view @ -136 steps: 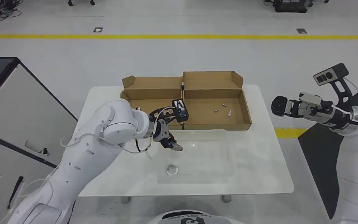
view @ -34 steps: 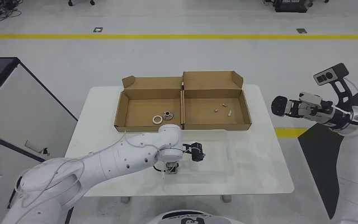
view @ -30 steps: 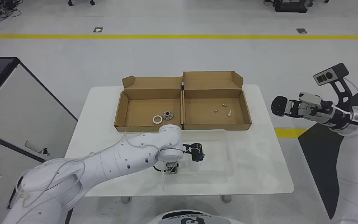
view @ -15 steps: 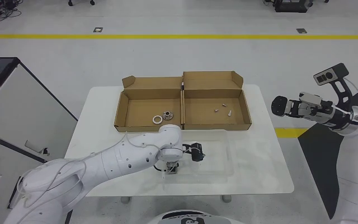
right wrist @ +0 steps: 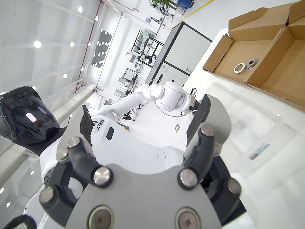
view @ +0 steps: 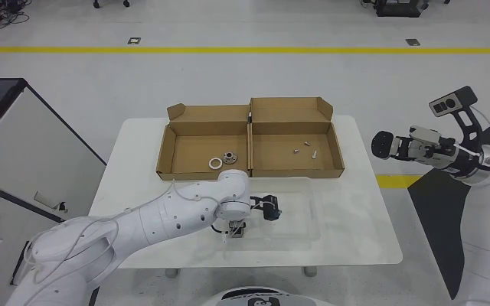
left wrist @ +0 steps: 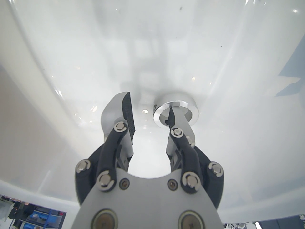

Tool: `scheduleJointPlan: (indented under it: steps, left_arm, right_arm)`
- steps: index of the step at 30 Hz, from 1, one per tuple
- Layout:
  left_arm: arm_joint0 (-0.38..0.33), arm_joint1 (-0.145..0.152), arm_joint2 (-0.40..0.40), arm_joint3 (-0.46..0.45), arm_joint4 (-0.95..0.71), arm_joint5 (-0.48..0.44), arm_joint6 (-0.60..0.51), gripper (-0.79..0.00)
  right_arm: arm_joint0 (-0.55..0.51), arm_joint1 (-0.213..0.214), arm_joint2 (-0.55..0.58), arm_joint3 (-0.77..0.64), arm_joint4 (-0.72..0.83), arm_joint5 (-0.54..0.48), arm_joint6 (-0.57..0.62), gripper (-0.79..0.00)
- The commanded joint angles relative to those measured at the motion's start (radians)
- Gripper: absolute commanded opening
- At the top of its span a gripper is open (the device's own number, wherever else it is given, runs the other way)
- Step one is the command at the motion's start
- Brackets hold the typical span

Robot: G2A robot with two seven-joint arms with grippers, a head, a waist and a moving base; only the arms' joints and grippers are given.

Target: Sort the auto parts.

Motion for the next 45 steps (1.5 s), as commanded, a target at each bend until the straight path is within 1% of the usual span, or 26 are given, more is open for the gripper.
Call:
scheduleJointPlan:
  steps: [1, 3, 4, 5, 6, 10, 15, 19, 25, 29, 39, 41, 42, 45]
  left_arm:
    - [0.003, -0.001, 0.000, 0.004, 0.002, -0.003, 0.003, -0.533]
    - [0.008, -0.003, 0.000, 0.007, 0.003, -0.006, 0.006, -0.634]
    - [0.009, -0.004, 0.000, 0.008, 0.005, -0.006, 0.006, -0.634]
    - [0.010, -0.005, 0.000, 0.009, 0.005, -0.008, 0.008, -0.754]
    - [0.010, -0.006, 0.000, 0.011, 0.007, -0.010, 0.010, -0.785]
    - [-0.001, -0.008, 0.000, 0.004, -0.012, -0.015, 0.016, -0.785]
    - [-0.045, -0.005, 0.000, -0.012, -0.090, -0.008, 0.009, -0.785]
    - [-0.100, 0.005, 0.000, -0.049, -0.164, -0.006, 0.006, -0.785]
    - [-0.171, 0.020, 0.000, -0.129, -0.220, 0.013, -0.012, -0.785]
    - [-0.225, 0.030, 0.000, -0.172, -0.249, 0.001, 0.000, -0.785]
    - [-0.225, 0.030, 0.000, -0.172, -0.249, 0.001, 0.000, -0.785]
    - [-0.211, 0.034, -0.013, -0.145, -0.232, 0.030, 0.041, -0.785]
    - [-0.200, 0.039, -0.034, -0.127, -0.245, 0.054, 0.080, -0.785]
    - [-0.168, 0.067, -0.109, -0.088, -0.319, 0.052, 0.186, -0.785]
  right_arm:
    - [0.000, 0.000, 0.000, 0.000, 0.000, 0.000, 0.000, 0.000]
    - [0.000, 0.000, 0.000, 0.000, 0.000, 0.000, 0.000, 0.000]
    - [0.000, 0.000, 0.000, 0.000, 0.000, 0.000, 0.000, 0.000]
    - [0.000, 0.000, 0.000, 0.000, 0.000, 0.000, 0.000, 0.000]
    - [0.000, 0.000, 0.000, 0.000, 0.000, 0.000, 0.000, 0.000]
    - [0.000, 0.000, 0.000, 0.000, 0.000, 0.000, 0.000, 0.000]
    - [0.000, 0.000, 0.000, 0.000, 0.000, 0.000, 0.000, 0.000]
    - [0.000, 0.000, 0.000, 0.000, 0.000, 0.000, 0.000, 0.000]
    - [0.000, 0.000, 0.000, 0.000, 0.000, 0.000, 0.000, 0.000]
    - [0.000, 0.000, 0.000, 0.000, 0.000, 0.000, 0.000, 0.000]
    - [0.000, 0.000, 0.000, 0.000, 0.000, 0.000, 0.000, 0.000]
    - [0.000, 0.000, 0.000, 0.000, 0.000, 0.000, 0.000, 0.000]
    - [0.000, 0.000, 0.000, 0.000, 0.000, 0.000, 0.000, 0.000]
    - [0.000, 0.000, 0.000, 0.000, 0.000, 0.000, 0.000, 0.000]
